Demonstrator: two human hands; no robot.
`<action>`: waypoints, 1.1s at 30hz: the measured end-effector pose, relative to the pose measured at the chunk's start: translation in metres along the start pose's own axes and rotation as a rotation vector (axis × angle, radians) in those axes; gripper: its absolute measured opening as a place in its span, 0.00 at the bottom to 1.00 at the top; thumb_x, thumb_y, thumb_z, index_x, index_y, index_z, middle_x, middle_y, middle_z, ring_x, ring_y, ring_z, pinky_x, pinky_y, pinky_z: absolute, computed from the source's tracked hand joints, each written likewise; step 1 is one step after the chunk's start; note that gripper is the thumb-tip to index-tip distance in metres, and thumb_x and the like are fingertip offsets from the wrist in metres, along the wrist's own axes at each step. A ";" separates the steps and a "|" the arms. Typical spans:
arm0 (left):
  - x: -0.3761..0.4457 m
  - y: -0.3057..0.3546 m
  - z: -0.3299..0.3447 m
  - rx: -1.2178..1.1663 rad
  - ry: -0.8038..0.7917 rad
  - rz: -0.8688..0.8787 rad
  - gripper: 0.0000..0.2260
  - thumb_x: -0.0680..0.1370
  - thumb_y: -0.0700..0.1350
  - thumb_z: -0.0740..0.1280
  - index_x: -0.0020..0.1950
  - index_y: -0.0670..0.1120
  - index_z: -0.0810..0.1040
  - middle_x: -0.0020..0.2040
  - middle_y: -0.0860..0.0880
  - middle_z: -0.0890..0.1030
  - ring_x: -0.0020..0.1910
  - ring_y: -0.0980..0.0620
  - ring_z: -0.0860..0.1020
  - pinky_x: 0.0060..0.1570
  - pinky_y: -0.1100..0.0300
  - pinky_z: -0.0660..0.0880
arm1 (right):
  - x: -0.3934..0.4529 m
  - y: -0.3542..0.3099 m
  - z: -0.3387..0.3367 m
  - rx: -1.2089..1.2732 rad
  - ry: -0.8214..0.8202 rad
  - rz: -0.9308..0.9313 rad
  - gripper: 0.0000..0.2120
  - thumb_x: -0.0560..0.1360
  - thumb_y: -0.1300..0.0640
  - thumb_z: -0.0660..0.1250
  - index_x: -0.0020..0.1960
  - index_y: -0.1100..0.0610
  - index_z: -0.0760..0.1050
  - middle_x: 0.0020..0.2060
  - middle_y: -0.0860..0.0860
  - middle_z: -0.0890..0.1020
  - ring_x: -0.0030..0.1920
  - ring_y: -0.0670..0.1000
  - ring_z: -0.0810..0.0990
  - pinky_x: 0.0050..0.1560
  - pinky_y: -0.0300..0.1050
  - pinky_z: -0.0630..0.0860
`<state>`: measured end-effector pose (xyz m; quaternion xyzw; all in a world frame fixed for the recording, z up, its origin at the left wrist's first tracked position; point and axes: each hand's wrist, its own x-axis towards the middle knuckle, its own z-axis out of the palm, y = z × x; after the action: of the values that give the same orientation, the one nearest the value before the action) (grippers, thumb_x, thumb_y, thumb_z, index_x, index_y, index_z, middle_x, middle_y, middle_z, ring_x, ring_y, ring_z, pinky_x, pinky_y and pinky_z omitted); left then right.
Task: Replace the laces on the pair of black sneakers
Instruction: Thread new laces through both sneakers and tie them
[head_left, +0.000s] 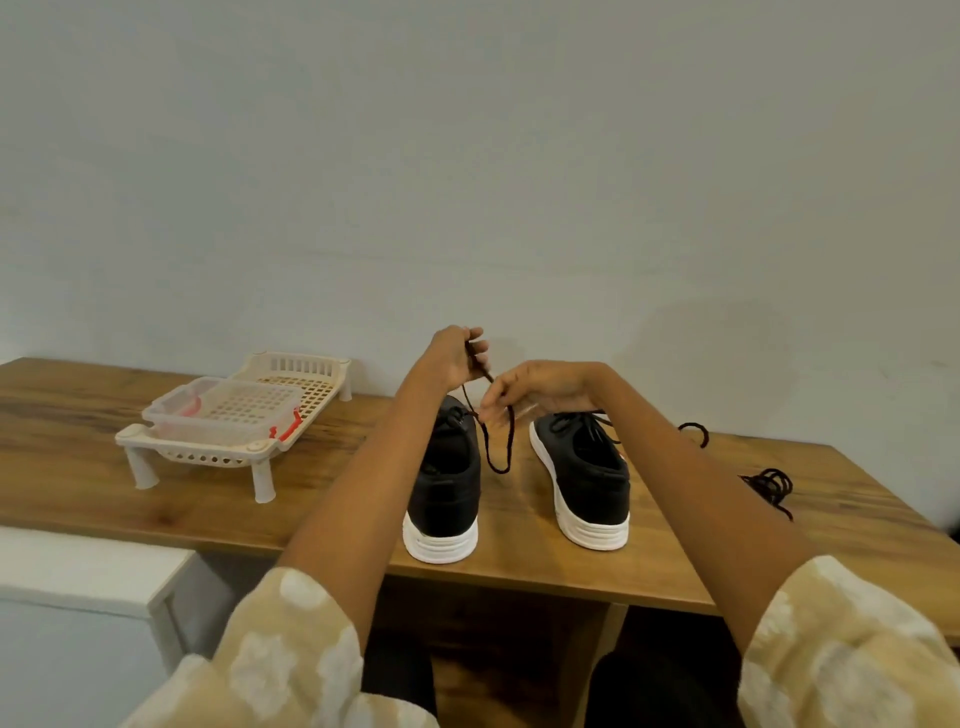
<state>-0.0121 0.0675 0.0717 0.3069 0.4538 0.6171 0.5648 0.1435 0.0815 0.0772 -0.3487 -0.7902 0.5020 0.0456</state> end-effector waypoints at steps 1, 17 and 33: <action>0.000 0.004 0.000 0.096 0.004 -0.003 0.13 0.82 0.39 0.46 0.44 0.44 0.67 0.25 0.50 0.67 0.20 0.55 0.62 0.20 0.64 0.61 | 0.001 0.004 -0.002 0.051 0.164 -0.032 0.10 0.78 0.65 0.59 0.51 0.57 0.77 0.55 0.55 0.81 0.53 0.51 0.80 0.62 0.50 0.74; -0.050 -0.009 0.026 1.050 -0.665 -0.024 0.13 0.84 0.44 0.51 0.52 0.44 0.75 0.39 0.48 0.78 0.30 0.56 0.73 0.34 0.64 0.71 | 0.003 -0.055 -0.031 1.046 0.613 -0.191 0.16 0.84 0.55 0.48 0.41 0.58 0.67 0.30 0.50 0.68 0.17 0.44 0.64 0.20 0.35 0.65; -0.032 0.003 0.026 0.441 0.040 0.150 0.12 0.79 0.50 0.65 0.47 0.42 0.78 0.45 0.47 0.78 0.37 0.52 0.72 0.34 0.61 0.73 | -0.016 -0.016 -0.010 -0.036 0.525 -0.202 0.17 0.82 0.48 0.55 0.44 0.54 0.77 0.33 0.50 0.75 0.29 0.45 0.68 0.27 0.34 0.64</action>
<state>0.0156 0.0415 0.0889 0.4433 0.5647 0.5494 0.4275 0.1512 0.0756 0.1000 -0.3872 -0.7909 0.3730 0.2924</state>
